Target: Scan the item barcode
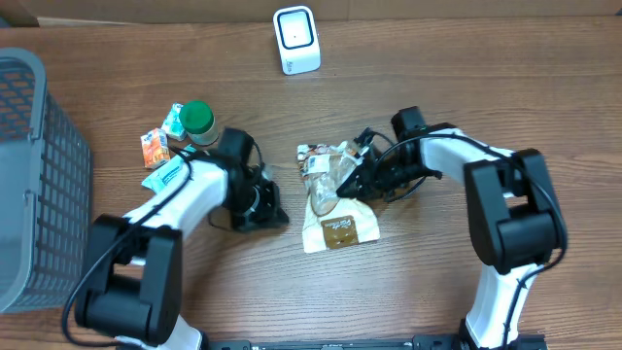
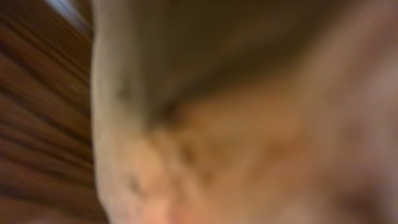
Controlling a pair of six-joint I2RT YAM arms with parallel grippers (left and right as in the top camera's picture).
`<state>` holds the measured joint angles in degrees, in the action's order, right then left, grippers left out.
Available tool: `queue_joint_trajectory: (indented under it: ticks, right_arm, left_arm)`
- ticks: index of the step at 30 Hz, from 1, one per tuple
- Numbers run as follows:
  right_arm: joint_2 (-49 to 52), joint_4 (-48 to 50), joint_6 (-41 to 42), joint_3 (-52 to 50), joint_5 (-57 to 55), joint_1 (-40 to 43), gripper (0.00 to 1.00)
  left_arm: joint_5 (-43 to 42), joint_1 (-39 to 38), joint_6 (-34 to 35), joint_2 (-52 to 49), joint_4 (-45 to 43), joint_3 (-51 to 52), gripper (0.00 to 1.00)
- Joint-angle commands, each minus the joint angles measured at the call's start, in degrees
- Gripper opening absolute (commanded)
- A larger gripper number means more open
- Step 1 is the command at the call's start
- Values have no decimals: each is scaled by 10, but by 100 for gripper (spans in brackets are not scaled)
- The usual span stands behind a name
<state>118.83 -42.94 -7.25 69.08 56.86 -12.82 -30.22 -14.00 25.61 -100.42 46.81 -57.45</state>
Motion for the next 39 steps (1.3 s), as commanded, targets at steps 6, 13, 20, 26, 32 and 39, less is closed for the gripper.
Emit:
queue_joint_trajectory:
  ticks: [6,13,20,26,32,39]
  right_arm:
    - [-134,-33,31,2,-80,12,4]
    - [-134,-38,32,2,-98,12,4]
    - [-134,-46,32,2,-106,12,4]
    - [-134,-57,32,2,-110,12,4]
    - [-134,-67,32,2,-110,12,4]
    - [-134,-71,32,2,-110,12,4]
  left_arm:
    - [309,34,-61,171,160,-211,4]
    - [509,137,-203,140,32,-210,4]
    - [340,236,-271,48,-72,-210,14]
    - [303,268,-330,-49,-172,-210,31]
    - [247,266,-333,-150,-269,-210,50]
    - [226,249,-334,-192,-295,-210,52]
